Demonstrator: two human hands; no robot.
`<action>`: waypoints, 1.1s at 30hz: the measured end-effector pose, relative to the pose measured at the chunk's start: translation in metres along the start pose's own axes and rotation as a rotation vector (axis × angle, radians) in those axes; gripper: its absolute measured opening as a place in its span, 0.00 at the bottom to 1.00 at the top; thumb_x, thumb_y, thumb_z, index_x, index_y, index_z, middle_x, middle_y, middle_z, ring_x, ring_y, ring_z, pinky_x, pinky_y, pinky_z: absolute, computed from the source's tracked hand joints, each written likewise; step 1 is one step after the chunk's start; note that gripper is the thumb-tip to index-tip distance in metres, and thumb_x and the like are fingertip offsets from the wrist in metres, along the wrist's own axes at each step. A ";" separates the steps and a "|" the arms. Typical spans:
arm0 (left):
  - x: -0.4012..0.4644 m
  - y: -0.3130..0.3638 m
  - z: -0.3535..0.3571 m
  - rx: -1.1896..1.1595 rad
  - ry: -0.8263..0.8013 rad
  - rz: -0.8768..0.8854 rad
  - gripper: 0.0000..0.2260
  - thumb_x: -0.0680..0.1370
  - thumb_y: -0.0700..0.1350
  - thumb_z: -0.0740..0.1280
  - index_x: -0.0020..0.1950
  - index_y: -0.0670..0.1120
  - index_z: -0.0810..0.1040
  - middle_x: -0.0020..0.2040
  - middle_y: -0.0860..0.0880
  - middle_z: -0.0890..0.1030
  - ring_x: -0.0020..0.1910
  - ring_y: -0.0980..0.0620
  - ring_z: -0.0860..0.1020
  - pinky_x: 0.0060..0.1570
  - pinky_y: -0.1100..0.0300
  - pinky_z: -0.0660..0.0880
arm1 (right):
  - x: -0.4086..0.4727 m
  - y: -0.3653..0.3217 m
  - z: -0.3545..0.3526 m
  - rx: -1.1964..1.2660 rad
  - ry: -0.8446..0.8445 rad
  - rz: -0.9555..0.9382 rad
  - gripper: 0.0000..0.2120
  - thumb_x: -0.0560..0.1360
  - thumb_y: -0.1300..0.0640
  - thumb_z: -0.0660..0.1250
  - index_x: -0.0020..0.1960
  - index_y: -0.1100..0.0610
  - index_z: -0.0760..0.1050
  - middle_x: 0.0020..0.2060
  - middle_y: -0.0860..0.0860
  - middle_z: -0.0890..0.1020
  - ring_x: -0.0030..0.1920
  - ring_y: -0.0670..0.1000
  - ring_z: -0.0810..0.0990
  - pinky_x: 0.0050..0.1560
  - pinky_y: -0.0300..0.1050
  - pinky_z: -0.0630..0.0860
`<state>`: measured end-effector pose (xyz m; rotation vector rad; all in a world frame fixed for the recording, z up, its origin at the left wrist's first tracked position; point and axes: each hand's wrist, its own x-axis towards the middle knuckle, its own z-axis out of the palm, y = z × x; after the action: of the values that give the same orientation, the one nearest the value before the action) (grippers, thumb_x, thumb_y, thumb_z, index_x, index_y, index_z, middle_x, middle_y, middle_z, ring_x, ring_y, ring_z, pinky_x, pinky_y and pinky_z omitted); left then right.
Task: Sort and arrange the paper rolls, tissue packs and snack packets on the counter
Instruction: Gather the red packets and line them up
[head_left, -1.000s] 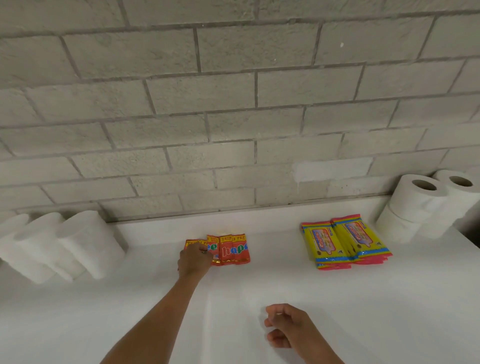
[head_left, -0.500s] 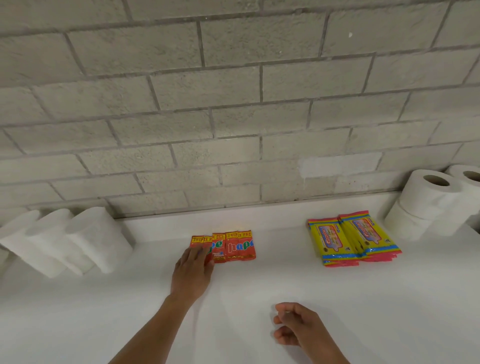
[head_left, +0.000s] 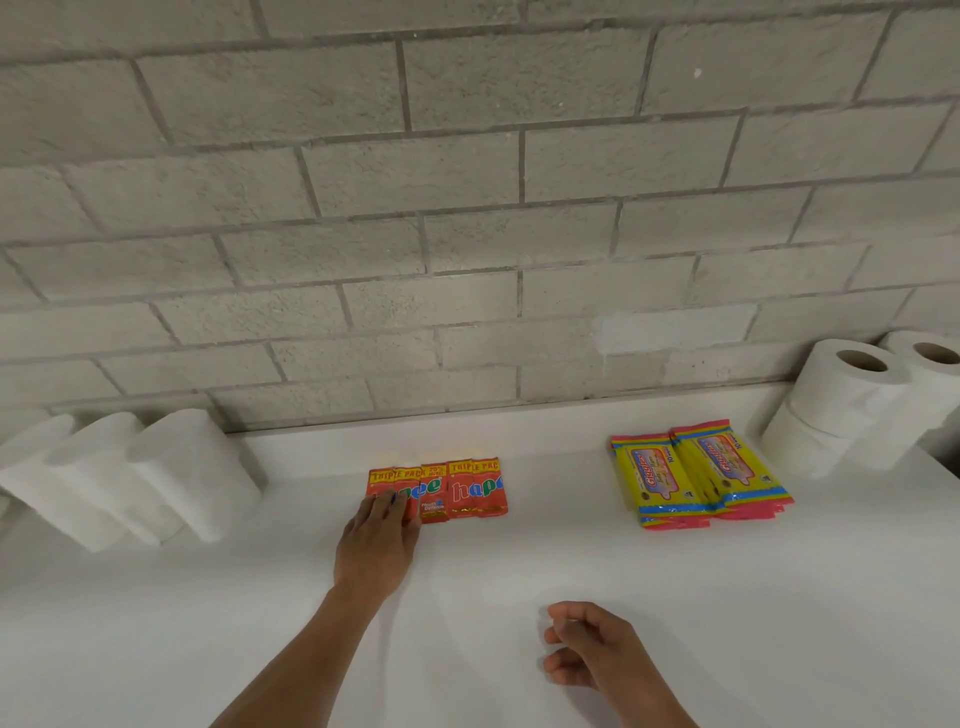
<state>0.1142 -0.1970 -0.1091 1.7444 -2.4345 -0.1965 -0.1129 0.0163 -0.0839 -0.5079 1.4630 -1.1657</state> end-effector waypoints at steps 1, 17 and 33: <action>0.000 0.000 0.000 0.003 0.001 0.006 0.23 0.82 0.57 0.57 0.74 0.47 0.71 0.72 0.48 0.74 0.72 0.45 0.70 0.66 0.49 0.72 | 0.000 0.000 0.000 -0.001 0.003 0.001 0.06 0.79 0.67 0.65 0.52 0.64 0.80 0.39 0.59 0.84 0.34 0.58 0.83 0.38 0.51 0.82; -0.012 -0.017 0.005 0.020 -0.017 0.116 0.43 0.74 0.71 0.30 0.79 0.52 0.60 0.79 0.49 0.62 0.79 0.45 0.59 0.74 0.47 0.59 | 0.005 -0.001 0.003 -0.089 0.049 -0.010 0.05 0.79 0.64 0.66 0.51 0.60 0.81 0.43 0.60 0.84 0.33 0.58 0.84 0.38 0.53 0.84; -0.025 -0.016 0.007 0.096 -0.125 0.152 0.46 0.68 0.72 0.22 0.81 0.54 0.44 0.82 0.53 0.48 0.81 0.48 0.46 0.77 0.50 0.45 | 0.095 -0.048 0.097 -1.473 -0.095 -0.562 0.27 0.82 0.46 0.57 0.79 0.46 0.53 0.80 0.48 0.53 0.80 0.57 0.48 0.76 0.62 0.51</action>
<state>0.1355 -0.1785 -0.1201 1.6194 -2.6945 -0.1789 -0.0630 -0.1184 -0.0762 -2.0187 1.9679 -0.2021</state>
